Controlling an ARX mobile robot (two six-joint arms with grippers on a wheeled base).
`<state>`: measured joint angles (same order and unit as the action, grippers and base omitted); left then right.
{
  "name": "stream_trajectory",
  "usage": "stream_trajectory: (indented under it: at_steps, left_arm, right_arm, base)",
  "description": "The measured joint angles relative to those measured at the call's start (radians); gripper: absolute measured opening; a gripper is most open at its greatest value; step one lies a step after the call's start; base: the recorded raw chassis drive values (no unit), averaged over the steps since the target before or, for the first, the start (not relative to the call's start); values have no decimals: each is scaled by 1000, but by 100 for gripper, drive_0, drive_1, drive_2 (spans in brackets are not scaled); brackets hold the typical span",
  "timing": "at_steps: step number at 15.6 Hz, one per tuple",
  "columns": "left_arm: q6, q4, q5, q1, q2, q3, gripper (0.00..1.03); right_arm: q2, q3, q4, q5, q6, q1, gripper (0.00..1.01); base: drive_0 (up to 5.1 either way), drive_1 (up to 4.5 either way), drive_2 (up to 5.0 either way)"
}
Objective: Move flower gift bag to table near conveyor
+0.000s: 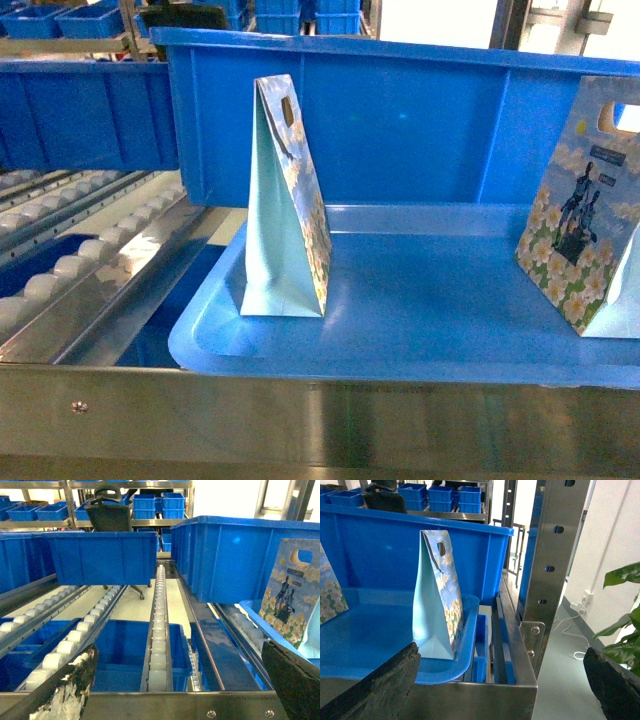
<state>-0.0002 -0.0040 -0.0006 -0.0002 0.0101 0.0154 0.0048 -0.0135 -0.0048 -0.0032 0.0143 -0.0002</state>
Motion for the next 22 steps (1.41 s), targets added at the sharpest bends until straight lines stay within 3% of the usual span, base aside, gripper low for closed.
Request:
stream_trajectory:
  at_steps: [11, 13, 14, 17, 18, 20, 22]
  left_arm:
    - [-2, 5, -16, -19, 0, 0, 98]
    - [-5, 10, -16, -47, 0, 0, 98]
    - [-18, 41, -3, -30, 16, 0, 98]
    - [-39, 190, -7, -21, 190, 5, 98]
    - [-57, 291, -33, -59, 323, 31, 98]
    - [-72, 453, -76, -148, 542, 126, 98]
    - [-78, 532, -108, -248, 782, 275, 98]
  right_arm:
    - [0, 0, 1, -2, 2, 5, 98]
    - [3, 0, 32, -14, 8, 8, 98]
    - [40, -2, 82, -14, 11, 11, 98]
    - [222, -30, 235, 49, 17, 107, 98]
    - [337, -85, 322, 77, 20, 146, 98]
    - [525, -182, 434, 94, 22, 180, 98]
    - [742, -297, 465, 93, 14, 199, 98]
  base:
    - [0, 0, 0]
    - [0, 0, 0]
    - [0, 0, 0]
    - [0, 0, 0]
    - [0, 0, 0]
    - [0, 0, 0]
    - [0, 0, 0]
